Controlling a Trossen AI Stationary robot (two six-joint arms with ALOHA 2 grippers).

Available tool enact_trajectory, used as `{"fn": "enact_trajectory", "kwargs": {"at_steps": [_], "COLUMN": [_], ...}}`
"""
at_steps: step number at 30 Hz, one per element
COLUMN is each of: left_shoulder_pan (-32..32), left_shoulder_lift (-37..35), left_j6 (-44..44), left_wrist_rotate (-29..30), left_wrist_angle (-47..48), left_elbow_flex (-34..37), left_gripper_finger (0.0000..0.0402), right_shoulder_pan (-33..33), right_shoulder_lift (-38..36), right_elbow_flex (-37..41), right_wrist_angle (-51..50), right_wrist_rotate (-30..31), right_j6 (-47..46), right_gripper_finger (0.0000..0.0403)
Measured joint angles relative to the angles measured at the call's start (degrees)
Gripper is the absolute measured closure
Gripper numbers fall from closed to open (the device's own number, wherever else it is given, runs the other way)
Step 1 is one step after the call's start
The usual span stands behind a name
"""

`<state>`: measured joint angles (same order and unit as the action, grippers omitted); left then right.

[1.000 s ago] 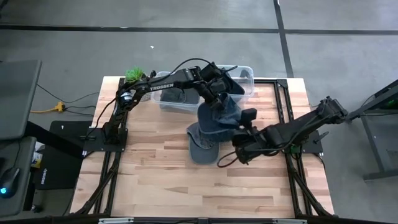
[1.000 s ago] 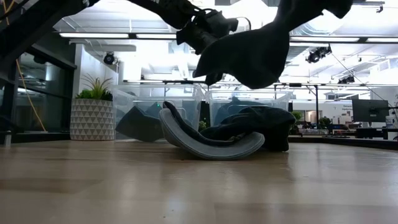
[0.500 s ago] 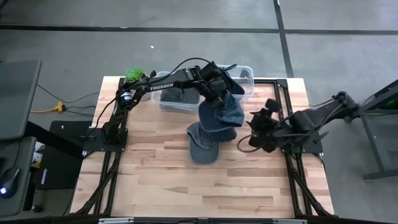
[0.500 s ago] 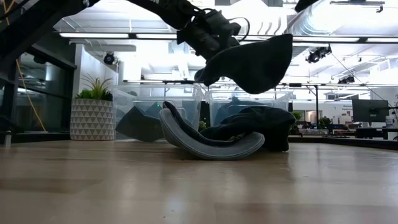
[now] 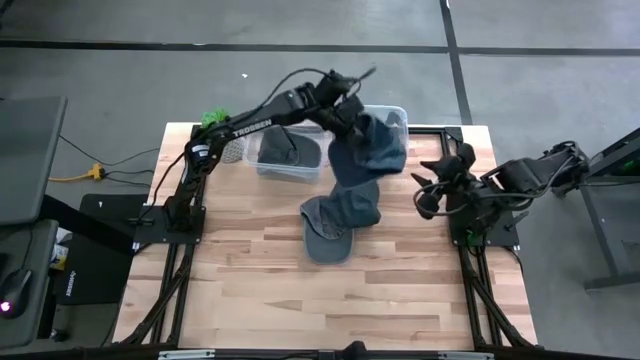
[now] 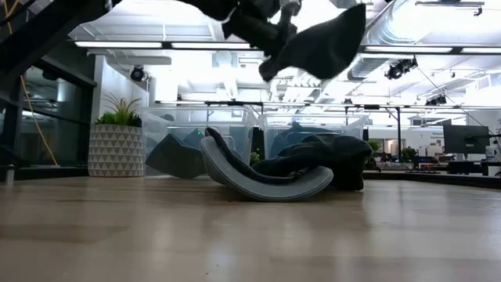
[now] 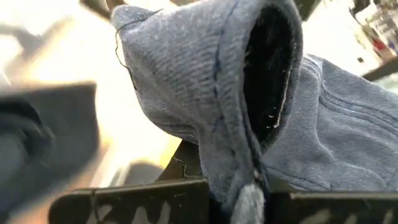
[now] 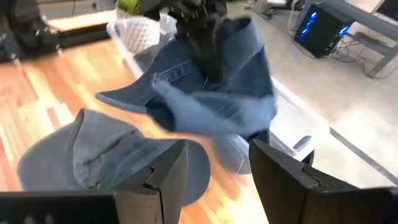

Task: Pick & Place hat
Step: Put the bottom blue cap into the right transparent bin

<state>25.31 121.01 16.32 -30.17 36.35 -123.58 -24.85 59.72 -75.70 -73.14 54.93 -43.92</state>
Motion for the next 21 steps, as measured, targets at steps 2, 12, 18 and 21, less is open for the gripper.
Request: {"fn": "enact_trajectory", "kwargs": {"at_steps": [2,12,18,21], "left_shoulder_pan": [0.35,2.95,3.68,3.32], "left_shoulder_lift": [-0.04,-0.07,1.32,1.14], "left_j6": [-0.1,3.3,15.43,23.07], "left_wrist_rotate": [3.57,14.37,24.83,29.54], "left_wrist_angle": [-0.53,-5.44,-11.26,-16.22], "left_elbow_flex": [-2.58,-6.43,-3.16,-0.73], "left_gripper_finger": [0.0401,0.0401,0.0401,0.0401], "right_shoulder_pan": [0.9,8.39,10.79,11.09], "right_shoulder_lift": [-0.4,-0.5,-2.73,-5.36], "right_elbow_flex": [0.0,0.06,0.07,0.07], "right_wrist_angle": [-0.11,-1.93,-4.44,-7.9], "right_wrist_rotate": [0.83,0.19,0.23,0.2], "right_j6": [-1.19,-2.5,-1.32,-0.79], "right_gripper_finger": [0.0236,0.0236,0.0236,0.0236]}}
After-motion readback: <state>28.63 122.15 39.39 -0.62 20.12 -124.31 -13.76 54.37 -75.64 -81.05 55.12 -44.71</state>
